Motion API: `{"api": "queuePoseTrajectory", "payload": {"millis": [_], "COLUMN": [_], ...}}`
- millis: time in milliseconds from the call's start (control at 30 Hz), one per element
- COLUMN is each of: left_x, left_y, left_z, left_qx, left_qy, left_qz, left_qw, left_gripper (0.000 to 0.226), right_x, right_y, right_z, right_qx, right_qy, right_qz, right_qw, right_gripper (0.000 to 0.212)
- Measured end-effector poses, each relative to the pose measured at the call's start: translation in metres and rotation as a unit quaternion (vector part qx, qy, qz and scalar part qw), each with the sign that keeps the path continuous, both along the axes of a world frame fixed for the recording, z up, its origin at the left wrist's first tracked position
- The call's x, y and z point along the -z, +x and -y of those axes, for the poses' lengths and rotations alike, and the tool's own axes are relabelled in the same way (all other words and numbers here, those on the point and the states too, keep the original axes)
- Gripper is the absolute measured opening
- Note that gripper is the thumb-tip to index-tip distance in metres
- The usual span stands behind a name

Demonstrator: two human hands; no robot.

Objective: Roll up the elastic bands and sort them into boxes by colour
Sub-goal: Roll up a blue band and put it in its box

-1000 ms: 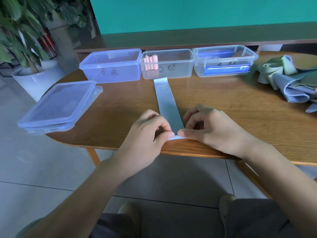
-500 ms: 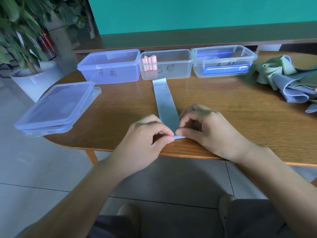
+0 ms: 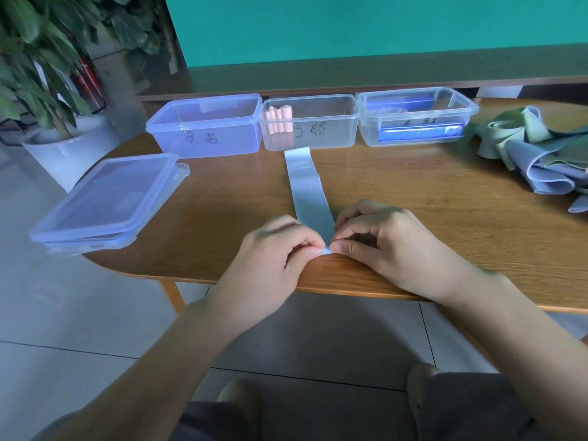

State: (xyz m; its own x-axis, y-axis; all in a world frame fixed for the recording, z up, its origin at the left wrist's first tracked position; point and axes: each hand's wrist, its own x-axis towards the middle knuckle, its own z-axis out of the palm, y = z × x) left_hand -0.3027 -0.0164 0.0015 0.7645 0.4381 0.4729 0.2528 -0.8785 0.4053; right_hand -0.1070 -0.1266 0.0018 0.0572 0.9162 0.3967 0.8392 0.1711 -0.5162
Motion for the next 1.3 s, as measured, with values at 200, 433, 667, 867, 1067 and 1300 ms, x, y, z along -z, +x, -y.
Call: {"api": "queuePoseTrajectory", "payload": {"millis": [200, 433, 667, 867, 1067, 1300], "left_x": [0.002, -0.001, -0.001, -0.002, -0.001, -0.002], "left_y": [-0.001, 0.002, 0.001, 0.002, 0.008, 0.012], "left_z": [-0.004, -0.005, -0.005, -0.005, -0.011, -0.02], "left_qx": [-0.005, -0.012, -0.034, -0.025, -0.036, -0.025], "left_qy": [-0.006, -0.039, -0.043, -0.029, -0.028, -0.015], "left_qz": [-0.009, -0.011, -0.018, -0.007, -0.014, -0.006], "left_qw": [1.0, 0.999, 0.998, 0.999, 0.999, 1.0], "left_gripper": [0.01, 0.013, 0.021, 0.011, 0.009, 0.011], "right_x": [0.004, 0.0, 0.003, 0.001, 0.001, 0.002], "right_y": [0.0, -0.006, -0.001, 0.0, 0.002, -0.001], "right_z": [-0.002, 0.0, -0.006, -0.009, -0.013, -0.015], "right_qx": [0.007, 0.002, -0.008, -0.009, 0.008, 0.007], "right_qy": [0.02, 0.028, 0.027, 0.028, 0.028, 0.05], "right_qz": [0.061, 0.062, 0.055, 0.051, 0.067, 0.064], "right_qw": [0.998, 0.998, 0.998, 0.998, 0.997, 0.997], "right_gripper": [0.014, 0.019, 0.012, 0.012, 0.014, 0.011]}}
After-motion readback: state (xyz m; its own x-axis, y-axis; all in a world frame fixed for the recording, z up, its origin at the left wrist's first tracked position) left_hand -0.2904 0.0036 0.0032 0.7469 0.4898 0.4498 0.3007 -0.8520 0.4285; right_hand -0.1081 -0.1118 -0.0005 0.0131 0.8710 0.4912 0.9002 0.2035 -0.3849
